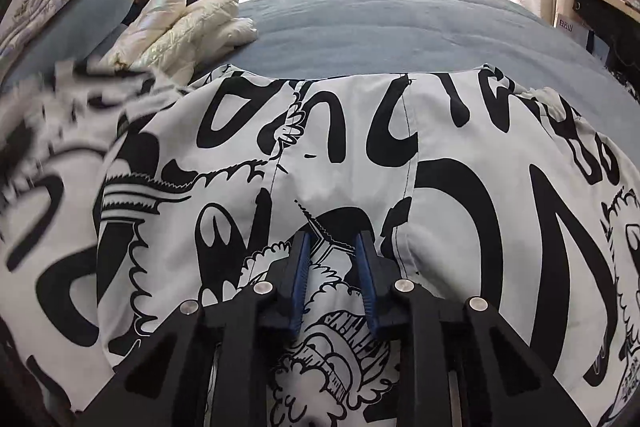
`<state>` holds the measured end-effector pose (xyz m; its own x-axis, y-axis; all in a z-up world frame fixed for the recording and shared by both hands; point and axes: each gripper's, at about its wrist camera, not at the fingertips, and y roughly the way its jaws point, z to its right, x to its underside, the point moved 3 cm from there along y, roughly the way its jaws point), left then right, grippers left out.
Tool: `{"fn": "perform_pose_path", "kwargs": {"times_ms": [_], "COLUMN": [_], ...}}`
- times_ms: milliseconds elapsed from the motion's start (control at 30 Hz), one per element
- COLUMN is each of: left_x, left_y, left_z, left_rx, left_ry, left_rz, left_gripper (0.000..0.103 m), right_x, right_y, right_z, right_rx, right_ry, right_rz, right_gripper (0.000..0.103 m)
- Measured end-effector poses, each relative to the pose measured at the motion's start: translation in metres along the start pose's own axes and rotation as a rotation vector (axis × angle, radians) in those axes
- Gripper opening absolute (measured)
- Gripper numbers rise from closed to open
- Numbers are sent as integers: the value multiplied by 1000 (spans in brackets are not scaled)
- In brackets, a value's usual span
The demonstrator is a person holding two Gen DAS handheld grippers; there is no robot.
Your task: Fold large clothes
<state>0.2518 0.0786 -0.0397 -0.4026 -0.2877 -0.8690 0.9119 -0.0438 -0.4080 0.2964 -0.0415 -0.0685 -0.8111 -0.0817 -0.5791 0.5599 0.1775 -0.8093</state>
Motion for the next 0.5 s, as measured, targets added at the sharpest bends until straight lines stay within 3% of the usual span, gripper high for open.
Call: {"fn": "perform_pose_path", "kwargs": {"times_ms": [233,367,433,500], "left_x": [-17,-10,-3,6], "left_y": [7,16,24,29], "left_z": [104,154,182,210], "left_rx": [141,204,227,255], "left_ry": [149,189,226,260], "left_rz": [24,-4,-9,-16], "left_gripper": [7,7,7,7], "right_x": [-4,-6,-4,-1], "right_y": [1,-21,-45,-69], "right_z": [11,36,69,105], "right_rx": [-134,-287,-285,-210], "right_ry": [104,194,263,298], "right_rz": [-35,-117,-90,-33], "right_gripper": [25,25,25,25]}}
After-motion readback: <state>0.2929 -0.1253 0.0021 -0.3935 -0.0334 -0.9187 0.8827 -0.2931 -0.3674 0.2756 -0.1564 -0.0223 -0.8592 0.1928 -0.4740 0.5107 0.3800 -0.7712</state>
